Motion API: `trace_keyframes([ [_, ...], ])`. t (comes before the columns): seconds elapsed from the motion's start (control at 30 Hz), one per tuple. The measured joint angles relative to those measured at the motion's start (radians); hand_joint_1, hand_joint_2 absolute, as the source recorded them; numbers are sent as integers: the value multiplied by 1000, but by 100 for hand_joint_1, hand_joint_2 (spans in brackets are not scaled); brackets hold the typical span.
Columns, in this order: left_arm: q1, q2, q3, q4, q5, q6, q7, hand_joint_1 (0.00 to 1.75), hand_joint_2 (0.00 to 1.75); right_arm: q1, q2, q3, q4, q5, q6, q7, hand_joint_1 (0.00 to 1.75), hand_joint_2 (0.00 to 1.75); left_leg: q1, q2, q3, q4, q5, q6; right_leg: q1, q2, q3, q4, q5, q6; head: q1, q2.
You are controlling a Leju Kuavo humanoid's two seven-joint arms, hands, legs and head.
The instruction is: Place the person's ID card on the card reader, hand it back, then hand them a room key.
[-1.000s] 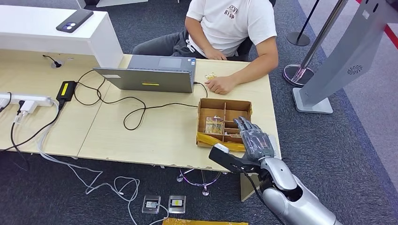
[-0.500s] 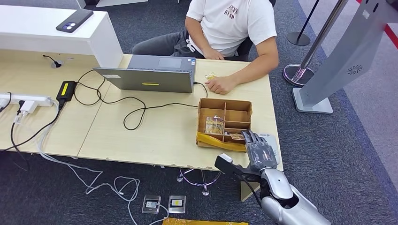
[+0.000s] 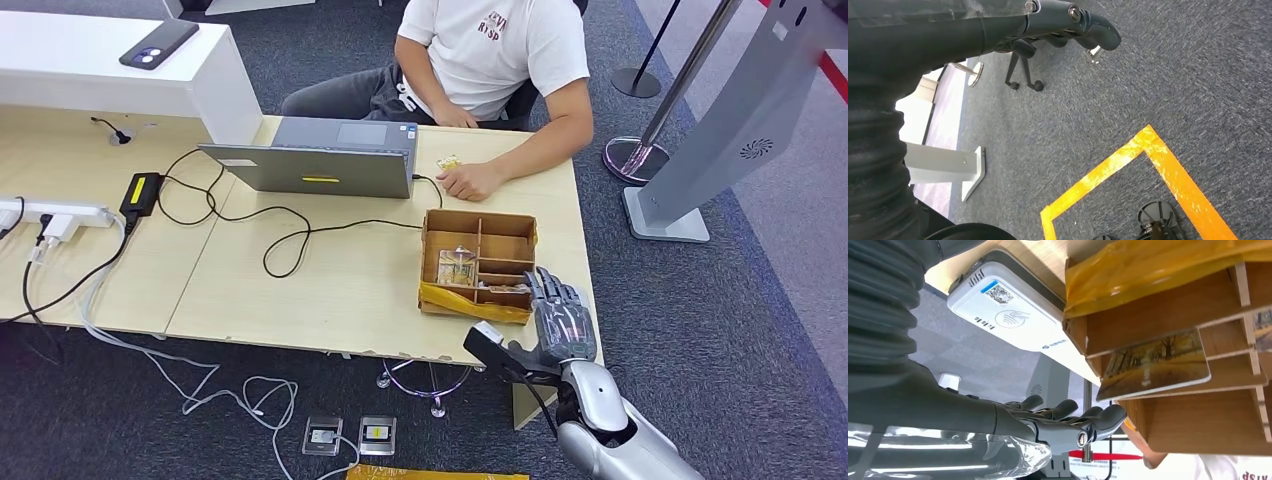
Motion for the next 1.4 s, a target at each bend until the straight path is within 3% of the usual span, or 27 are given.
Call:
trace_keyframes([
  [0.47, 0, 9, 0, 3, -26, 0, -7, 0, 175, 13, 10, -35, 3, 37, -124, -51, 0, 175, 0, 0, 0, 0, 0, 0, 0, 0, 0, 0, 0, 0, 0, 0],
  [0.97, 0, 11, 0, 3, -68, 0, -5, 0, 175, -13, 63, -41, 14, 23, -50, -84, 0, 175, 0, 0, 0, 0, 0, 0, 0, 0, 0, 0, 0, 0, 0, 0],
  [1.4, 0, 17, 0, 6, -95, 0, -7, 0, 175, -59, 103, -41, 93, -3, -51, -119, 0, 175, 0, 0, 0, 0, 0, 0, 0, 0, 0, 0, 0, 0, 0, 0],
])
